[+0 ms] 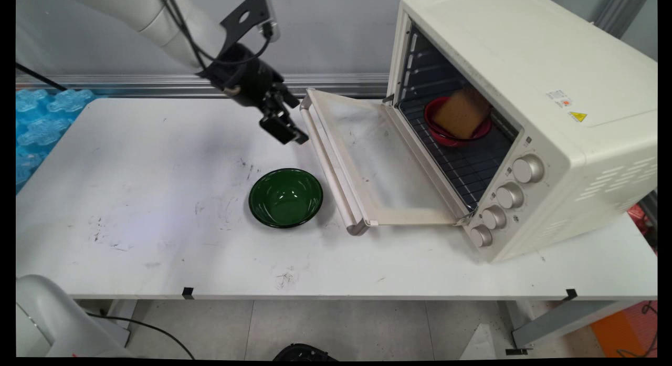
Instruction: Close the oven
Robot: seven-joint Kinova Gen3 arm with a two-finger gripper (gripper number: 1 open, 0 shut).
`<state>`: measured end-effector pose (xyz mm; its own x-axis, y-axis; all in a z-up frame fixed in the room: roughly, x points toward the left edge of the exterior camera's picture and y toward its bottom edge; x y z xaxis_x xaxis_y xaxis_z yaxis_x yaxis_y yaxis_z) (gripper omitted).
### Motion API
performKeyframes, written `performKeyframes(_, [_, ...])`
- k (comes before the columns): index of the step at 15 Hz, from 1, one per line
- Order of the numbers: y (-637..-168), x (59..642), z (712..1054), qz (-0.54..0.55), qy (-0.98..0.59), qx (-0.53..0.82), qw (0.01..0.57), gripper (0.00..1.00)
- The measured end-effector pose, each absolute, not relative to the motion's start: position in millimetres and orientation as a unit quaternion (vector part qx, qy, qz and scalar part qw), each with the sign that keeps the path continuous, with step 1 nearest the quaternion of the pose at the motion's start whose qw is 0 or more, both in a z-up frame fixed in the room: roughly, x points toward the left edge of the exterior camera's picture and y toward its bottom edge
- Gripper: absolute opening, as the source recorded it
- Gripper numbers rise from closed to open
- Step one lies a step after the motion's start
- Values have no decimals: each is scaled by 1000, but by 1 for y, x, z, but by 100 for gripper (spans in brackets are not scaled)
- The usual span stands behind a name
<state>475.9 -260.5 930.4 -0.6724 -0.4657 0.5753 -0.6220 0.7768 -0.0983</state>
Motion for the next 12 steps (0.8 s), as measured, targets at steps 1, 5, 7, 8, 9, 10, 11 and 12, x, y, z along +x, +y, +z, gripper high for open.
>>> performKeyframes(1, [-256,481,928,141,-902,307,268,100])
performKeyframes(5, [-243,497,918,129,-901,321,262,0])
performKeyframes(7, [-238,504,913,125,-900,327,260,0])
performKeyframes(8, [-237,507,910,123,-900,329,259,0])
performKeyframes(9, [-236,509,908,122,-899,331,258,0])
performKeyframes(10, [-234,512,905,121,-899,333,258,0])
performKeyframes(11, [-233,515,901,119,-898,334,258,0])
performKeyframes(12, [-232,517,898,117,-898,335,260,0])
